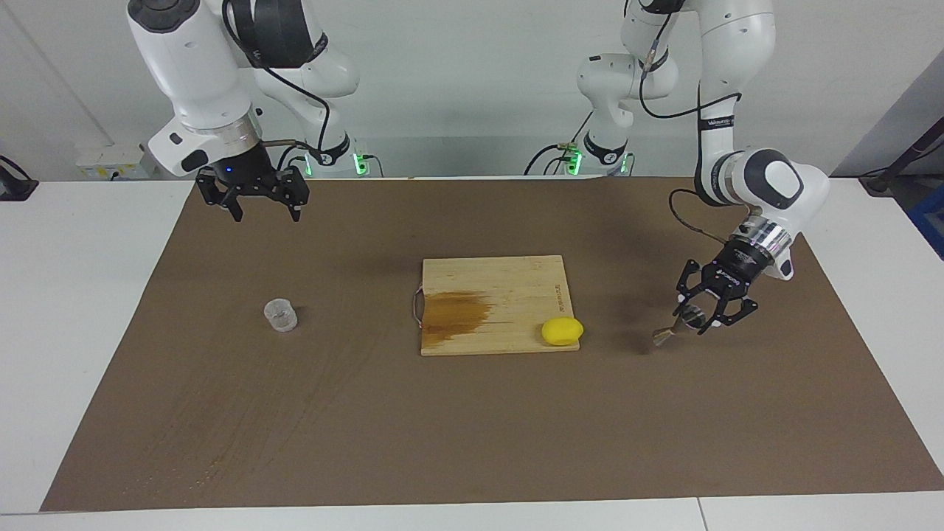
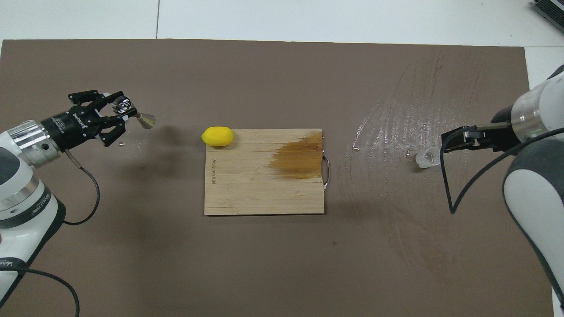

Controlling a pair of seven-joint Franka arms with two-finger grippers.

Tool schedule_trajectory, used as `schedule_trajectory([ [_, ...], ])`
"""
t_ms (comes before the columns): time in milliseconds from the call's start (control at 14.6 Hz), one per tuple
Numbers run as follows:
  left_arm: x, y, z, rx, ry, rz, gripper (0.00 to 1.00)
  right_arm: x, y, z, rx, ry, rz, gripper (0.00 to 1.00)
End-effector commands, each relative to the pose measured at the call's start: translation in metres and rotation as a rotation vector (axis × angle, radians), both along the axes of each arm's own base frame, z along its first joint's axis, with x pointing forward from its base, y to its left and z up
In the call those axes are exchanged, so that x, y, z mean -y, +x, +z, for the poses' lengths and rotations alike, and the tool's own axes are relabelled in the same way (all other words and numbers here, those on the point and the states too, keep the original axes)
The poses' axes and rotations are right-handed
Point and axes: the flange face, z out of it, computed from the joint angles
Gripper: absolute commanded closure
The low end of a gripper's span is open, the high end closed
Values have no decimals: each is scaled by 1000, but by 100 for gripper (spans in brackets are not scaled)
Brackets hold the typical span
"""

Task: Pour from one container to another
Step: 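Carry the steel cup onto the wooden board with the left gripper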

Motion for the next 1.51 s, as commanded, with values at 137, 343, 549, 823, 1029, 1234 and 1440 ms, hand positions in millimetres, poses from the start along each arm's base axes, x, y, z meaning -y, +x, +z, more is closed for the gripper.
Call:
schedule_trajectory([
  [137,122,-25,47,63,25,-115,100,1,-1,1,-7,16,14,0],
  [343,209,-49,44,35,72,-161,100,4,0,1,2,17,2,0],
  [549,294,-93,27,-22,74,-105,100,24,9,1,54,22,-109,8],
  [823,358,-126,3,-57,106,-132,100,42,13,-9,31,95,-406,5],
  [1029,380,-116,-19,-66,129,-139,100,62,21,-43,-25,165,-685,4],
  [1234,384,-118,-20,-73,116,-145,100,82,29,-82,-123,237,-894,3],
  [1440,385,-115,-26,-77,120,-144,100,115,45,-140,-203,246,-1022,4],
])
